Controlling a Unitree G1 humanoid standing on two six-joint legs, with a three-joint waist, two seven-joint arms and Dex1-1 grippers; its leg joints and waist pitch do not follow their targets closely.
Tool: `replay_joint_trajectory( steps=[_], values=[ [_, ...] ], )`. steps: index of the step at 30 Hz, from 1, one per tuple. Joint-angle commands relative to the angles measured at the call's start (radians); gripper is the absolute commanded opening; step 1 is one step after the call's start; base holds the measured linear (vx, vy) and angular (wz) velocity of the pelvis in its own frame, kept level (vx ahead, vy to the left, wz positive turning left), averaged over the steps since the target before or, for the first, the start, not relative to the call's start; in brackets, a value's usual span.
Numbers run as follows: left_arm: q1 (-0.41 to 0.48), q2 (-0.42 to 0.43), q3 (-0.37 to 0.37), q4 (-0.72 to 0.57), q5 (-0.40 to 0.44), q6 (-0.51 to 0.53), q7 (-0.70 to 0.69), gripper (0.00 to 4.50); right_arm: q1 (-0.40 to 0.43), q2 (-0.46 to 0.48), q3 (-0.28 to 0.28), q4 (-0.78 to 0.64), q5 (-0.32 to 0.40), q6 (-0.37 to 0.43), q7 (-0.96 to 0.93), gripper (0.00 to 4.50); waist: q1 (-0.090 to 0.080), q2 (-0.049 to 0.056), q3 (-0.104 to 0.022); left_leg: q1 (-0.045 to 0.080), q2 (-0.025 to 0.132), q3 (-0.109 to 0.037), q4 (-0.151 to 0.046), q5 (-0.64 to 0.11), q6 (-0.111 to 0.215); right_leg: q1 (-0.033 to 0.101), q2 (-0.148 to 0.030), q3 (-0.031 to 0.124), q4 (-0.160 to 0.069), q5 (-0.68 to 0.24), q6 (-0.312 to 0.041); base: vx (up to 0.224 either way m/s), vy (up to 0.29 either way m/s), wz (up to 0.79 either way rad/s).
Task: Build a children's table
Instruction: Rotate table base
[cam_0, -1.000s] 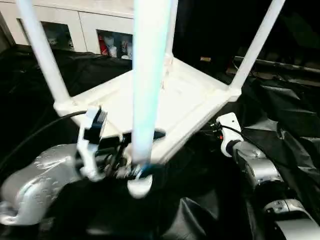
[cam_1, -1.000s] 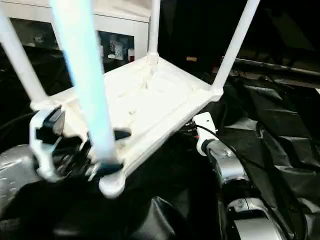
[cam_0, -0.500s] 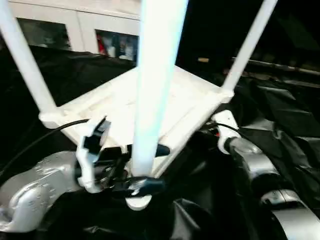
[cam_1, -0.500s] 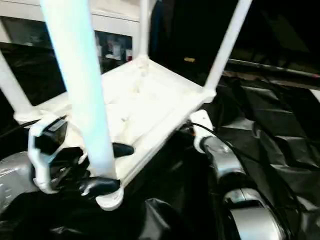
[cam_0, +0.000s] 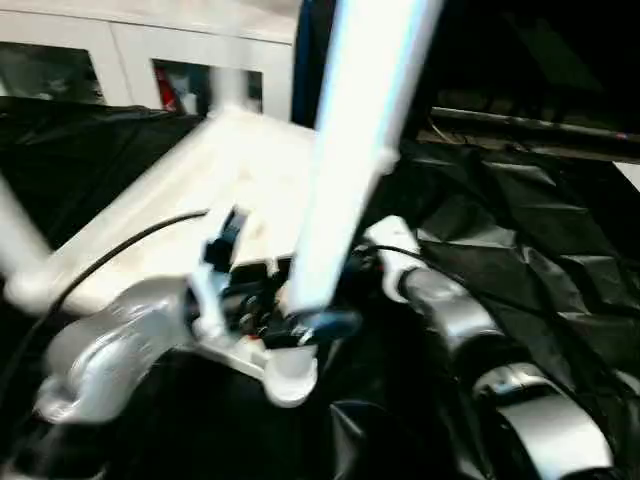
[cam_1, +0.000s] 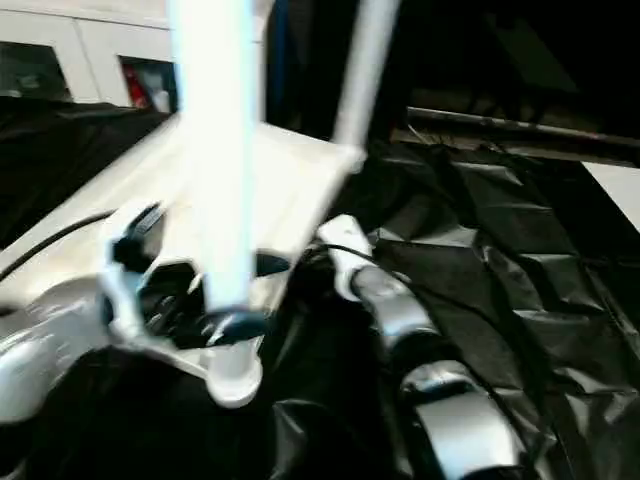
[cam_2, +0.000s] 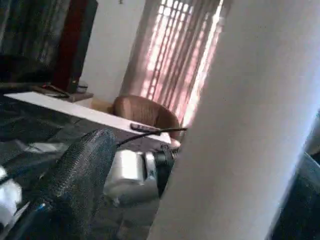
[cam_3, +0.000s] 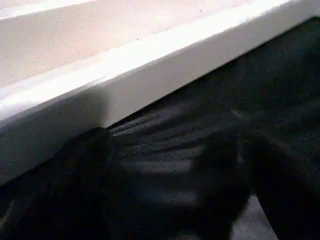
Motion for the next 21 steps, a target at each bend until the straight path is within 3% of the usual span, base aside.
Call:
replay_joint_trajectory(
  steps=[1, 3, 4, 9, 12, 14, 15, 21],
  values=[
    [-0.028, -0.025, -0.037, 0.028, 0.048, -0.038, 0.009, 4.47, -0.016, 0.046, 0.046, 0.024, -0.005, -0.012, 0.046, 4.5, 0.016, 0.017, -0.055, 0.005, 0.054, -0.025, -0.073, -0.209, -0.035, 0.049, -0.087, 0.065, -0.078, -0.244, -0.172, 0.0, 0.0, 0.0],
    [-0.063, -0.056, -0.066, 0.082, 0.131, -0.109, 0.034, 4.47, -0.022, 0.059, 0.051, 0.036, -0.011, -0.019, 0.045, 4.5, 0.019, 0.016, -0.056, 0.011, 0.055, -0.023, -0.071, -0.212, -0.03, 0.045, -0.088, 0.066, -0.081, -0.247, -0.174, 0.0, 0.0, 0.0],
    [-0.064, -0.057, -0.067, 0.083, 0.134, -0.111, 0.035, 4.47, -0.022, 0.059, 0.051, 0.036, -0.012, -0.019, 0.045, 4.5, 0.017, 0.016, -0.055, 0.007, 0.056, -0.025, -0.074, -0.211, -0.031, 0.05, -0.088, 0.066, -0.078, -0.231, -0.178, 0.0, 0.0, 0.0],
    [-0.161, -0.106, -0.147, 0.289, 0.418, -0.341, 0.185, 4.47, -0.046, 0.044, 0.015, 0.075, -0.021, -0.049, -0.023, 4.5, 0.023, 0.015, -0.054, 0.015, 0.057, -0.028, -0.075, -0.254, -0.031, 0.044, -0.09, 0.066, -0.09, -0.307, -0.15, 0.0, 0.0, 0.0],
    [-0.17, -0.105, -0.149, 0.318, 0.444, -0.36, 0.196, 4.47, -0.048, 0.033, 0.003, 0.077, -0.016, -0.049, -0.034, 4.5, 0.022, 0.012, -0.055, 0.001, 0.056, -0.034, -0.079, -0.248, -0.04, 0.054, -0.094, 0.062, -0.087, -0.341, -0.132, 0.0, 0.0, 0.0],
    [-0.179, -0.083, -0.153, 0.366, 0.502, -0.391, 0.217, 4.47, -0.046, -0.005, -0.031, 0.072, 0.004, -0.05, -0.049, 4.5, 0.026, 0.014, -0.058, 0.012, 0.056, -0.03, -0.073, -0.246, -0.036, 0.044, -0.095, 0.065, -0.092, -0.337, -0.134, 0.0, 0.0, 0.0],
    [-0.179, -0.075, -0.155, 0.376, 0.521, -0.402, 0.218, 4.47, -0.043, -0.015, -0.04, 0.07, 0.009, -0.051, -0.048, 4.5, 0.031, 0.014, -0.058, 0.012, 0.057, -0.029, -0.074, -0.235, -0.027, 0.044, -0.091, 0.064, -0.086, -0.29, -0.151, 0.0, 0.0, 0.0],
    [-0.127, -0.006, -0.188, 0.342, 0.551, -0.426, 0.128, 4.47, -0.001, -0.097, -0.073, 0.015, 0.039, -0.056, 0.01, 4.5, 0.047, 0.018, -0.062, 0.015, 0.058, -0.024, -0.071, -0.209, -0.019, 0.046, -0.092, 0.062, -0.078, -0.223, -0.18, 0.0, 0.0, 0.0]
  ],
)
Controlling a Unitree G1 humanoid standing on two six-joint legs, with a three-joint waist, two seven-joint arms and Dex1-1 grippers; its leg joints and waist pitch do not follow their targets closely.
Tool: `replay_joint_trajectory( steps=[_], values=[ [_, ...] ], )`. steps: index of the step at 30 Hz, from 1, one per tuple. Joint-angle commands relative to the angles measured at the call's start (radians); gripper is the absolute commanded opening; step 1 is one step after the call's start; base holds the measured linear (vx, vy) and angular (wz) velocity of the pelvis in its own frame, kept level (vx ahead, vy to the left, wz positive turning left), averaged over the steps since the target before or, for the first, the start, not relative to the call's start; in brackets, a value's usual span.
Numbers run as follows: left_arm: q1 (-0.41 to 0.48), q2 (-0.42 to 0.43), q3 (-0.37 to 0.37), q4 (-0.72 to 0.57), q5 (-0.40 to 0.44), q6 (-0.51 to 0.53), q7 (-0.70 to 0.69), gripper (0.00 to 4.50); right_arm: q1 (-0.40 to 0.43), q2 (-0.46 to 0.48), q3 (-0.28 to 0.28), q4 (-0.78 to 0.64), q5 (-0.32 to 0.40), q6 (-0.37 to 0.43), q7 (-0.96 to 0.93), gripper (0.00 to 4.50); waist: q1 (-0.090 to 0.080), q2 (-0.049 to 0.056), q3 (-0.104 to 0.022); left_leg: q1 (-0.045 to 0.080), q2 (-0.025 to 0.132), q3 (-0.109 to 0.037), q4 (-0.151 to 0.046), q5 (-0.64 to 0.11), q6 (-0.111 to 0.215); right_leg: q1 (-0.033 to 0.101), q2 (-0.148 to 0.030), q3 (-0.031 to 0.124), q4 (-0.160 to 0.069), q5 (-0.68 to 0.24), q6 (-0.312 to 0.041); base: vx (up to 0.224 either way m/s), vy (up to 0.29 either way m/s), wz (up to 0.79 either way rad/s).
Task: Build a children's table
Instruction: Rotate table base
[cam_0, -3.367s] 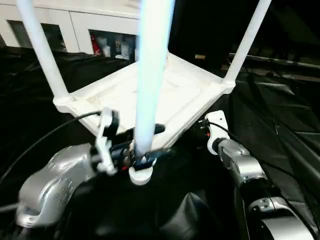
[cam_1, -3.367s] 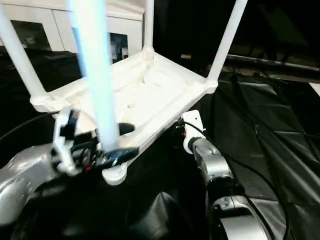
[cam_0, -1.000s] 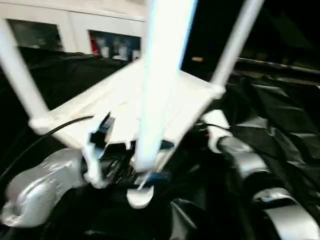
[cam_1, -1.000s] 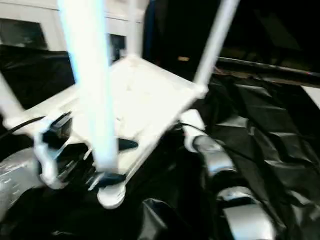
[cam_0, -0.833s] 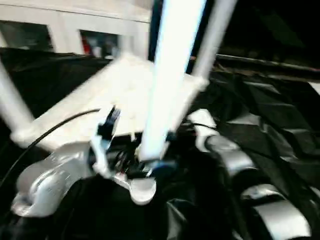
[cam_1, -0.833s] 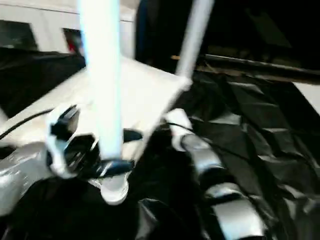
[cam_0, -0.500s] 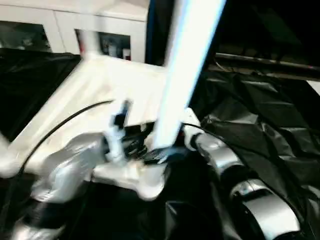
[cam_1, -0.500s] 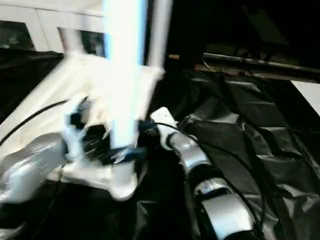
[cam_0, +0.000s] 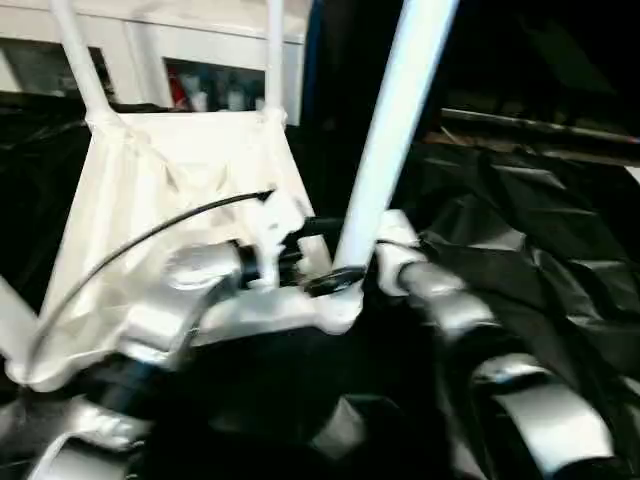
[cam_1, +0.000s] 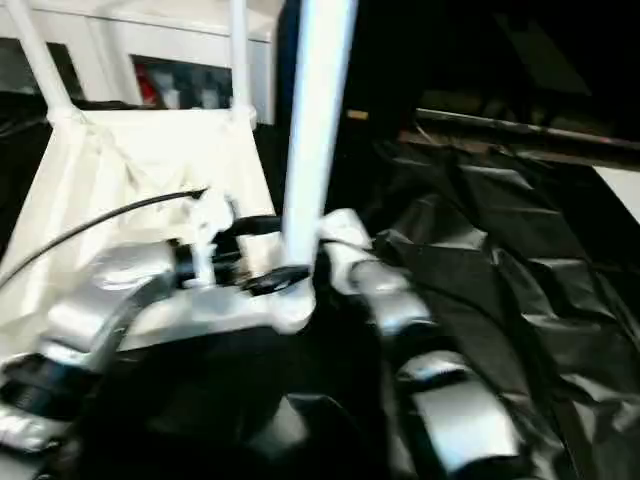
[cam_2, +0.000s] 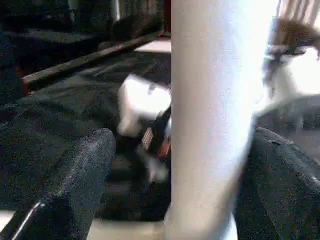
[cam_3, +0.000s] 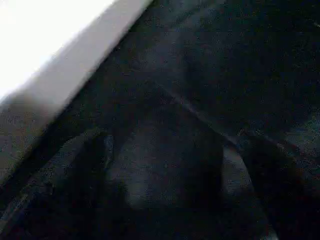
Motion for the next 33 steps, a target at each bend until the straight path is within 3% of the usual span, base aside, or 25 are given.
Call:
replay_joint_trajectory(
  steps=[1, 3, 5, 7, 8, 10, 15, 22, 33],
  values=[
    [0.023, 0.019, -0.031, -0.035, 0.014, 0.001, -0.052, 4.47, 0.019, -0.031, -0.021, -0.043, 0.019, -0.001, 0.034, 4.5, 0.008, 0.017, -0.065, 0.01, 0.058, -0.022, -0.071, -0.201, -0.014, 0.049, -0.091, 0.064, -0.075, -0.21, -0.179, 0.0, 0.0, 0.0],
    [0.048, 0.066, -0.063, -0.05, 0.04, 0.0, -0.097, 4.47, 0.051, -0.081, -0.013, -0.098, 0.02, 0.017, 0.102, 4.5, 0.015, 0.019, -0.069, 0.01, 0.058, -0.019, -0.069, -0.169, 0.0, 0.05, -0.089, 0.063, -0.07, -0.15, -0.197, 0.0, 0.0, 0.0],
    [0.055, 0.091, -0.085, -0.039, 0.076, -0.012, -0.108, 4.31, 0.084, -0.122, 0.003, -0.158, 0.017, 0.034, 0.169, 4.5, 0.018, 0.016, -0.067, 0.008, 0.058, -0.018, -0.07, -0.169, 0.006, 0.051, -0.088, 0.064, -0.07, -0.147, -0.197, 0.0, 0.0, 0.0],
    [0.055, 0.097, -0.091, -0.03, 0.09, -0.022, -0.108, 4.13, 0.099, -0.138, 0.011, -0.188, 0.015, 0.041, 0.198, 4.5, 0.024, 0.015, -0.064, 0.008, 0.057, -0.019, -0.07, -0.174, 0.01, 0.053, -0.087, 0.064, -0.075, -0.168, -0.184, 0.0, 0.0, 0.0],
    [0.05, 0.098, -0.095, -0.014, 0.112, -0.02, -0.093, 4.06, 0.145, -0.182, 0.039, -0.276, 0.012, 0.051, 0.271, 4.5, 0.024, 0.019, -0.065, 0.011, 0.058, -0.019, -0.07, -0.184, 0.003, 0.05, -0.09, 0.064, -0.077, -0.192, -0.187, 0.0, 0.0, 0.0],
    [0.045, 0.099, -0.101, -0.006, 0.138, -0.013, -0.072, 3.79, 0.184, -0.219, 0.059, -0.354, 0.015, 0.06, 0.327, 4.5, 0.03, 0.016, -0.062, 0.013, 0.058, -0.02, -0.072, -0.218, 0.002, 0.049, -0.086, 0.064, -0.085, -0.245, -0.167, 0.0, 0.0, 0.0],
    [0.044, 0.115, -0.123, -0.026, 0.178, 0.061, -0.045, 3.49, 0.298, -0.334, 0.082, -0.609, 0.064, 0.138, 0.487, 4.5, 0.043, 0.012, -0.064, 0.012, 0.06, -0.024, -0.072, -0.229, 0.008, 0.051, -0.09, 0.065, -0.091, -0.314, -0.136, 0.0, 0.0, 0.0],
    [0.057, 0.116, -0.133, -0.043, 0.2, 0.091, -0.061, 2.94, 0.432, -0.451, 0.097, -0.909, 0.158, 0.265, 0.657, 4.5, 0.053, 0.009, -0.067, 0.009, 0.061, -0.026, -0.069, -0.208, 0.027, 0.051, -0.092, 0.063, -0.093, -0.3, -0.14, 0.0, 0.0, 0.0],
    [0.025, 0.131, -0.144, 0.023, 0.218, 0.093, -0.113, 2.06, 0.502, -0.507, 0.097, -1.068, 0.233, 0.382, 0.729, 4.5, 0.058, 0.011, -0.066, 0.011, 0.058, -0.029, -0.069, -0.229, 0.02, 0.047, -0.091, 0.06, -0.102, -0.361, -0.115, 0.0, 0.0, 0.0]
  ],
)
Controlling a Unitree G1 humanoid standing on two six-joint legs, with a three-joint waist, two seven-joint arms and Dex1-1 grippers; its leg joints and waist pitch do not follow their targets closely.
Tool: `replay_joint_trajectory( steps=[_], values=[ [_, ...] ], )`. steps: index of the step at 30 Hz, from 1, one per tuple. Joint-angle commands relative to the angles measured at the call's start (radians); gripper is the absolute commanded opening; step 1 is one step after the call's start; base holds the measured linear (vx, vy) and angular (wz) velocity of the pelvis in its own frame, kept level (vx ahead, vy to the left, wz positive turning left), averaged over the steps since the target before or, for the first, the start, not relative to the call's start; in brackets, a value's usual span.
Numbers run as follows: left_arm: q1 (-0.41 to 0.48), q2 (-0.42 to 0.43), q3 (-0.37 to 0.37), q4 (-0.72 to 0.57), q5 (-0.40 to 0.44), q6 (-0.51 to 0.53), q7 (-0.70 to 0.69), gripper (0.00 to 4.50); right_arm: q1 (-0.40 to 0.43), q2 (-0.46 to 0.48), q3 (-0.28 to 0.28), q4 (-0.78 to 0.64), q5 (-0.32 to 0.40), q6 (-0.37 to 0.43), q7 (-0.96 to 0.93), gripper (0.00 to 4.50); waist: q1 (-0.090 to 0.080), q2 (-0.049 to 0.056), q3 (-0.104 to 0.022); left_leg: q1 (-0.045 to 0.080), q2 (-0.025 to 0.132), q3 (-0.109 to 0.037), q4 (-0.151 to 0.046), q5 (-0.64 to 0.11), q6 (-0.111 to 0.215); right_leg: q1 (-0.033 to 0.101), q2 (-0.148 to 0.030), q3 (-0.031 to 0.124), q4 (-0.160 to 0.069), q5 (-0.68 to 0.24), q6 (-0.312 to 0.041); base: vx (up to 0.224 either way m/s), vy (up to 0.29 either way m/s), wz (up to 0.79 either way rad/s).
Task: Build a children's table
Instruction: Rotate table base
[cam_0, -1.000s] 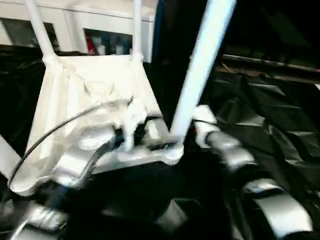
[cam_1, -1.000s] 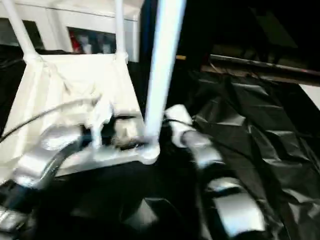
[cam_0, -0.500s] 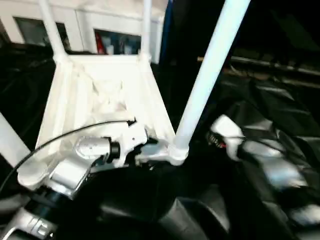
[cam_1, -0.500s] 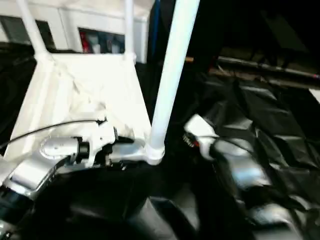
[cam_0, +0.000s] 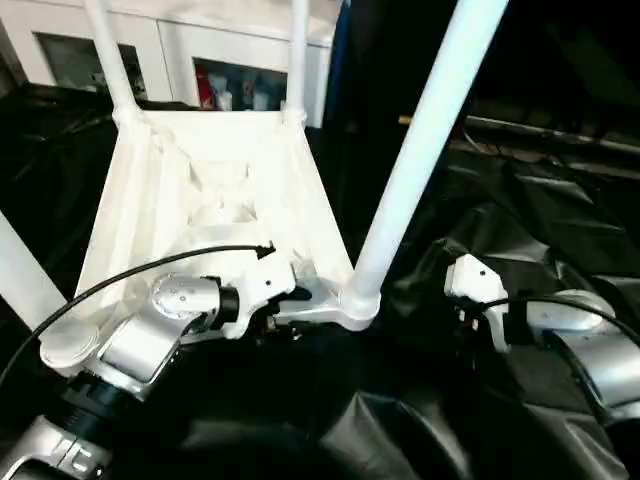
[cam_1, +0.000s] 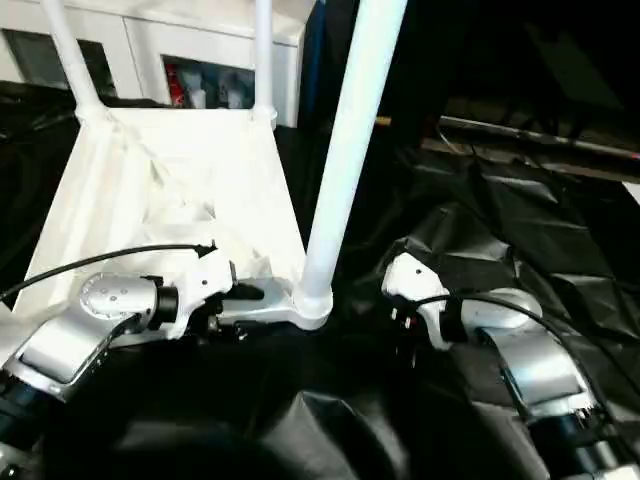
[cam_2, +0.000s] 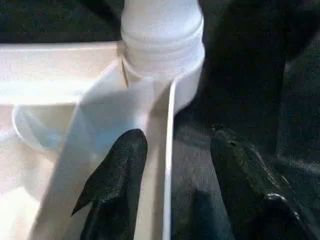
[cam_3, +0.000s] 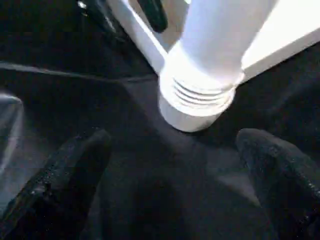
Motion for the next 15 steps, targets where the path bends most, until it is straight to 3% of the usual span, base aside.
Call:
replay_joint_trajectory(
  steps=[1, 4, 8, 9, 15],
  values=[
    [-0.026, 0.001, -0.011, 0.021, 0.014, -0.001, -0.017, 1.97, 0.005, -0.019, -0.003, -0.03, 0.013, 0.02, 0.009, 4.5, 0.006, 0.012, -0.067, 0.01, 0.059, -0.029, -0.068, -0.225, 0.017, 0.045, -0.093, 0.06, -0.1, -0.35, -0.125, 0.0, 0.0, 0.0],
    [-0.037, 0.0, -0.013, 0.042, 0.022, -0.003, -0.024, 1.6, 0.012, -0.025, -0.003, -0.051, 0.02, 0.039, 0.005, 4.5, 0.008, 0.012, -0.068, 0.011, 0.059, -0.029, -0.068, -0.227, 0.011, 0.046, -0.094, 0.06, -0.098, -0.342, -0.129, 0.0, 0.0, 0.0],
    [-0.065, -0.008, -0.018, 0.096, 0.039, -0.014, -0.03, 1.46, 0.017, -0.031, -0.001, -0.068, 0.027, 0.054, 0.002, 4.5, 0.011, 0.015, -0.068, 0.014, 0.059, -0.029, -0.068, -0.229, 0.01, 0.046, -0.094, 0.06, -0.099, -0.34, -0.129, 0.0, 0.0, 0.0],
    [-0.073, -0.013, -0.016, 0.109, 0.038, -0.016, -0.033, 1.18, 0.019, -0.033, -0.001, -0.073, 0.028, 0.057, 0.002, 4.5, 0.012, 0.013, -0.068, 0.012, 0.058, -0.03, -0.067, -0.231, 0.008, 0.047, -0.094, 0.059, -0.099, -0.344, -0.128, 0.0, 0.0, 0.0],
    [-0.103, -0.029, -0.02, 0.164, 0.052, -0.04, -0.045, 0.62, 0.021, -0.036, 0.0, -0.081, 0.026, 0.066, 0.004, 4.5, 0.017, 0.017, -0.07, 0.012, 0.059, -0.031, -0.067, -0.222, 0.007, 0.049, -0.096, 0.059, -0.096, -0.324, -0.132, 0.0, 0.0, 0.0]
  ],
)
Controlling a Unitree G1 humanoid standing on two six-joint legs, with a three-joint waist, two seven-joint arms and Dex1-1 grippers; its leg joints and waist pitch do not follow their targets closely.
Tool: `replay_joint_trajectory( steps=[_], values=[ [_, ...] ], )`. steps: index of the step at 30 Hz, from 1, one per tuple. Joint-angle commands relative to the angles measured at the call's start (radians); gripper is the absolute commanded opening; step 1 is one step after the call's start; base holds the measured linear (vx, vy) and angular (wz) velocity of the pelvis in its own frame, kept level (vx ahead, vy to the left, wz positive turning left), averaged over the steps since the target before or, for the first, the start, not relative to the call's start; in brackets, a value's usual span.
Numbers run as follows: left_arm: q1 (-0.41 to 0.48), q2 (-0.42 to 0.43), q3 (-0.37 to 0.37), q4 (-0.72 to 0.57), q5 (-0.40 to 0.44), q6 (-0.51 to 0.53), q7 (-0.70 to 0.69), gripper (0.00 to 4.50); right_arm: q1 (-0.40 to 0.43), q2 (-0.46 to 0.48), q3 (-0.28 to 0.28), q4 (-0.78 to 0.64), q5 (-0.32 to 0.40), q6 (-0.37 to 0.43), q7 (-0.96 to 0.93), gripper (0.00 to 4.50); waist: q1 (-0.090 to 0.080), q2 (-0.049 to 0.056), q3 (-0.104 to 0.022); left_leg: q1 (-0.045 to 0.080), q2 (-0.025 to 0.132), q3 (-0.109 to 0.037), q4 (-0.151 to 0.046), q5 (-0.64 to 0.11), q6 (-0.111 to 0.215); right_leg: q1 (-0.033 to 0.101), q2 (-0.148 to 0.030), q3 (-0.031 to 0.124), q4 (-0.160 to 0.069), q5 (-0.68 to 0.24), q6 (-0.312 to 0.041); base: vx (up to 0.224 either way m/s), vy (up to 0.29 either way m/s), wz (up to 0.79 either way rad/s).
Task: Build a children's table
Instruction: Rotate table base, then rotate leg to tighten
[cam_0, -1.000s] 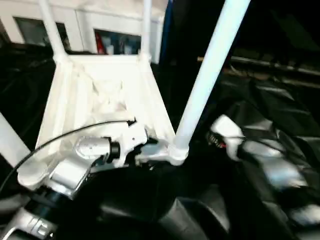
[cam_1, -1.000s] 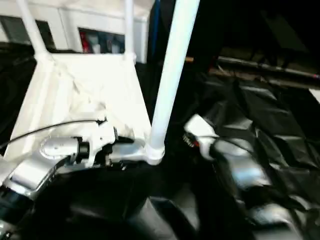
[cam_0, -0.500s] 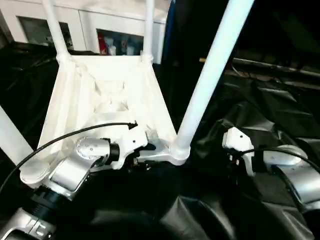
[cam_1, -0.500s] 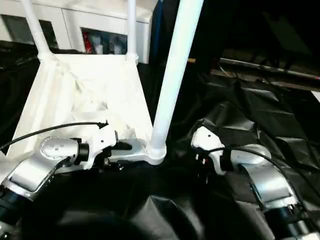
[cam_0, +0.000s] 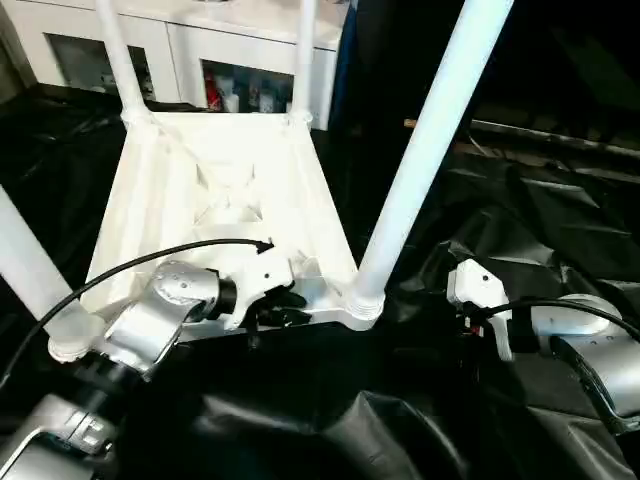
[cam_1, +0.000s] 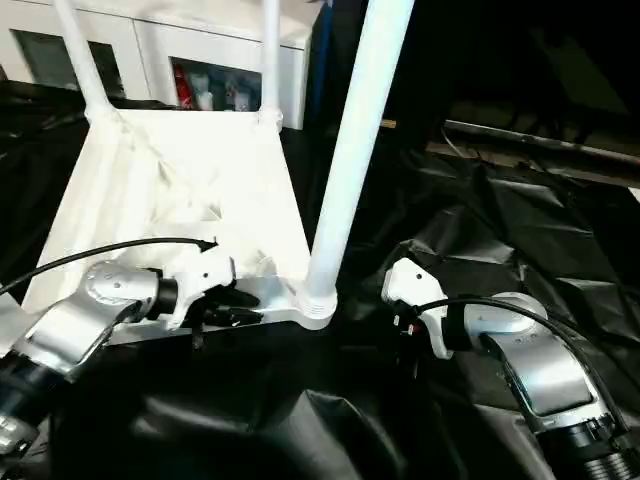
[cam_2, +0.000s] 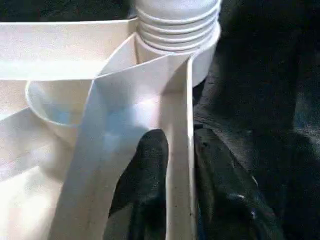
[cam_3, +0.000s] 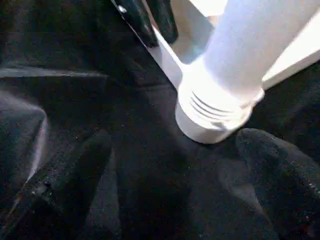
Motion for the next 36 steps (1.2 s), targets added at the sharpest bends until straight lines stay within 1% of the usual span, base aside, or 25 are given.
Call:
replay_joint_trajectory(
  steps=[1, 3, 4, 5, 6, 8, 9, 10, 12, 13, 14, 15, 16, 17, 20, 24, 26, 29, 32, 34, 35, 36],
  values=[
    [-0.013, 0.001, -0.01, 0.022, 0.014, -0.008, 0.002, 0.62, 0.009, -0.016, 0.0, -0.009, 0.0, 0.011, 0.0, 4.5, 0.004, 0.014, -0.069, 0.01, 0.059, -0.029, -0.068, -0.223, 0.007, 0.046, -0.096, 0.059, -0.098, -0.325, -0.133, 0.0, 0.0, 0.0],
    [-0.028, -0.008, -0.02, 0.054, 0.026, -0.025, -0.01, 0.53, 0.011, -0.023, 0.002, -0.013, 0.003, 0.013, -0.002, 4.5, 0.004, 0.014, -0.069, 0.009, 0.059, -0.03, -0.068, -0.225, 0.007, 0.047, -0.097, 0.059, -0.098, -0.329, -0.132, 0.0, 0.0, 0.0],
    [-0.029, -0.008, -0.021, 0.056, 0.026, -0.026, -0.01, 0.38, 0.011, -0.023, 0.002, -0.014, 0.003, 0.013, -0.002, 4.5, 0.004, 0.013, -0.068, 0.009, 0.058, -0.03, -0.068, -0.227, 0.008, 0.046, -0.096, 0.059, -0.1, -0.336, -0.13, 0.0, 0.0, 0.0],
    [-0.033, -0.011, -0.024, 0.065, 0.029, -0.03, -0.013, 0.25, 0.011, -0.025, 0.003, -0.014, 0.004, 0.014, -0.003, 4.5, 0.003, 0.014, -0.068, 0.007, 0.057, -0.03, -0.068, -0.226, 0.007, 0.049, -0.096, 0.058, -0.1, -0.343, -0.125, 0.0, 0.0, 0.0],
    [-0.036, -0.013, -0.025, 0.071, 0.03, -0.033, -0.015, 0.25, 0.012, -0.026, 0.004, -0.015, 0.005, 0.014, -0.004, 4.5, 0.003, 0.013, -0.07, 0.008, 0.058, -0.031, -0.068, -0.224, 0.006, 0.049, -0.097, 0.058, -0.099, -0.342, -0.124, 0.0, 0.0, 0.0],
    [-0.043, -0.021, -0.026, 0.086, 0.035, -0.039, -0.021, 0.17, 0.013, -0.027, 0.004, -0.018, 0.007, 0.016, -0.004, 4.5, 0.004, 0.013, -0.068, 0.01, 0.057, -0.03, -0.067, -0.227, 0.009, 0.046, -0.096, 0.058, -0.102, -0.354, -0.122, 0.0, 0.0, 0.0],
    [-0.048, -0.026, -0.027, 0.095, 0.037, -0.043, -0.029, 0.07, 0.014, -0.028, 0.004, -0.021, 0.007, 0.018, -0.005, 4.5, 0.005, 0.012, -0.069, 0.01, 0.057, -0.03, -0.066, -0.225, 0.009, 0.047, -0.097, 0.058, -0.102, -0.359, -0.119, 0.0, 0.0, 0.0],
    [-0.051, -0.028, -0.028, 0.1, 0.037, -0.045, -0.035, 0.07, 0.014, -0.027, 0.004, -0.022, 0.007, 0.019, -0.005, 4.5, 0.004, 0.011, -0.069, 0.01, 0.057, -0.03, -0.067, -0.225, 0.011, 0.046, -0.096, 0.058, -0.103, -0.363, -0.118, 0.0, 0.0, 0.0],
    [-0.055, -0.031, -0.03, 0.107, 0.037, -0.048, -0.043, 0.07, 0.014, -0.027, 0.004, -0.023, 0.007, 0.02, -0.005, 4.5, 0.005, 0.013, -0.069, 0.009, 0.059, -0.031, -0.068, -0.225, 0.009, 0.047, -0.098, 0.057, -0.102, -0.366, -0.119, 0.0, 0.0, 0.0],
    [-0.056, -0.031, -0.031, 0.11, 0.033, -0.05, -0.052, 0.07, 0.013, -0.025, 0.005, -0.021, 0.006, 0.019, -0.007, 4.5, 0.005, 0.013, -0.069, 0.01, 0.059, -0.03, -0.067, -0.228, 0.009, 0.045, -0.098, 0.058, -0.103, -0.366, -0.12, 0.0, 0.0, 0.0],
    [-0.057, -0.031, -0.031, 0.111, 0.033, -0.05, -0.054, 0.07, 0.013, -0.024, 0.005, -0.021, 0.006, 0.019, -0.007, 4.5, 0.004, 0.01, -0.069, 0.011, 0.059, -0.03, -0.067, -0.228, 0.009, 0.045, -0.098, 0.057, -0.102, -0.364, -0.121, 0.0, 0.0, 0.0],
    [-0.058, -0.032, -0.03, 0.114, 0.031, -0.052, -0.059, 0.07, 0.012, -0.023, 0.006, -0.02, 0.005, 0.019, -0.009, 4.5, 0.005, 0.011, -0.07, 0.009, 0.058, -0.03, -0.067, -0.223, 0.01, 0.047, -0.098, 0.057, -0.101, -0.36, -0.122, 0.0, 0.0, 0.0],
    [-0.056, -0.033, -0.028, 0.113, 0.023, -0.064, -0.071, 0.07, 0.011, -0.022, 0.007, -0.017, 0.004, 0.017, -0.01, 4.5, 0.005, 0.009, -0.069, 0.01, 0.058, -0.03, -0.066, -0.222, 0.011, 0.046, -0.098, 0.057, -0.102, -0.362, -0.12, 0.0, 0.0, 0.0],
    [-0.051, -0.03, -0.026, 0.104, 0.012, -0.063, -0.088, 0.07, 0.01, -0.021, 0.007, -0.015, 0.003, 0.016, -0.012, 4.5, 0.005, 0.01, -0.069, 0.009, 0.058, -0.03, -0.066, -0.22, 0.011, 0.047, -0.098, 0.057, -0.101, -0.36, -0.12, 0.0, 0.0, 0.0],
    [-0.044, -0.025, -0.027, 0.092, 0.001, -0.059, -0.112, 0.07, 0.009, -0.021, 0.008, -0.013, 0.003, 0.014, -0.014, 4.5, 0.006, 0.011, -0.071, 0.009, 0.059, -0.03, -0.066, -0.208, 0.013, 0.047, -0.098, 0.058, -0.098, -0.339, -0.126, 0.0, 0.0, 0.0],
    [-0.045, -0.035, -0.016, 0.11, 0.011, -0.084, -0.093, 0.07, 0.006, -0.011, 0.002, -0.007, 0.004, 0.012, -0.028, 4.5, 0.007, 0.011, -0.072, 0.009, 0.06, -0.028, -0.066, -0.199, 0.015, 0.048, -0.097, 0.058, -0.092, -0.287, -0.149, 0.0, 0.0, 0.0],
    [-0.045, -0.036, -0.015, 0.111, 0.012, -0.085, -0.095, 0.07, 0.004, -0.006, -0.001, -0.004, 0.004, 0.011, -0.035, 4.5, 0.008, 0.011, -0.072, 0.009, 0.059, -0.028, -0.066, -0.199, 0.015, 0.049, -0.098, 0.058, -0.092, -0.288, -0.148, 0.0, 0.0, 0.0],
    [-0.044, -0.039, -0.011, 0.108, -0.002, -0.083, -0.12, 0.07, -0.006, 0.018, -0.002, 0.013, 0.006, 0.007, -0.056, 4.5, 0.006, 0.01, -0.072, 0.007, 0.058, -0.028, -0.065, -0.199, 0.013, 0.05, -0.099, 0.057, -0.094, -0.309, -0.141, 0.0, 0.0, 0.0],
    [-0.042, -0.043, -0.006, 0.097, -0.013, -0.075, -0.134, 0.07, -0.021, 0.055, 0.015, 0.04, -0.012, -0.015, -0.088, 4.5, 0.006, 0.01, -0.072, 0.01, 0.059, -0.029, -0.066, -0.205, 0.009, 0.047, -0.1, 0.057, -0.096, -0.328, -0.137, 0.0, 0.0, 0.0],
    [-0.042, -0.044, -0.006, 0.095, -0.014, -0.074, -0.136, 0.07, -0.029, 0.071, 0.021, 0.056, -0.023, -0.024, -0.105, 4.5, 0.004, 0.012, -0.071, 0.01, 0.059, -0.029, -0.067, -0.205, 0.004, 0.044, -0.1, 0.057, -0.096, -0.327, -0.141, 0.0, 0.0, 0.0],
    [-0.042, -0.045, -0.005, 0.094, -0.015, -0.074, -0.137, 0.07, -0.042, 0.095, 0.029, 0.082, -0.04, -0.039, -0.133, 4.5, 0.005, 0.012, -0.073, 0.013, 0.06, -0.028, -0.066, -0.2, 0.002, 0.043, -0.099, 0.058, -0.092, -0.303, -0.146, 0.0, 0.0, 0.0],
    [-0.042, -0.048, -0.005, 0.094, -0.014, -0.075, -0.137, 0.07, -0.055, 0.114, 0.033, 0.105, -0.051, -0.047, -0.158, 4.5, 0.003, 0.012, -0.073, 0.011, 0.059, -0.028, -0.067, -0.198, 0.002, 0.044, -0.098, 0.058, -0.091, -0.293, -0.151, 0.0, 0.0, 0.0]
  ],
)
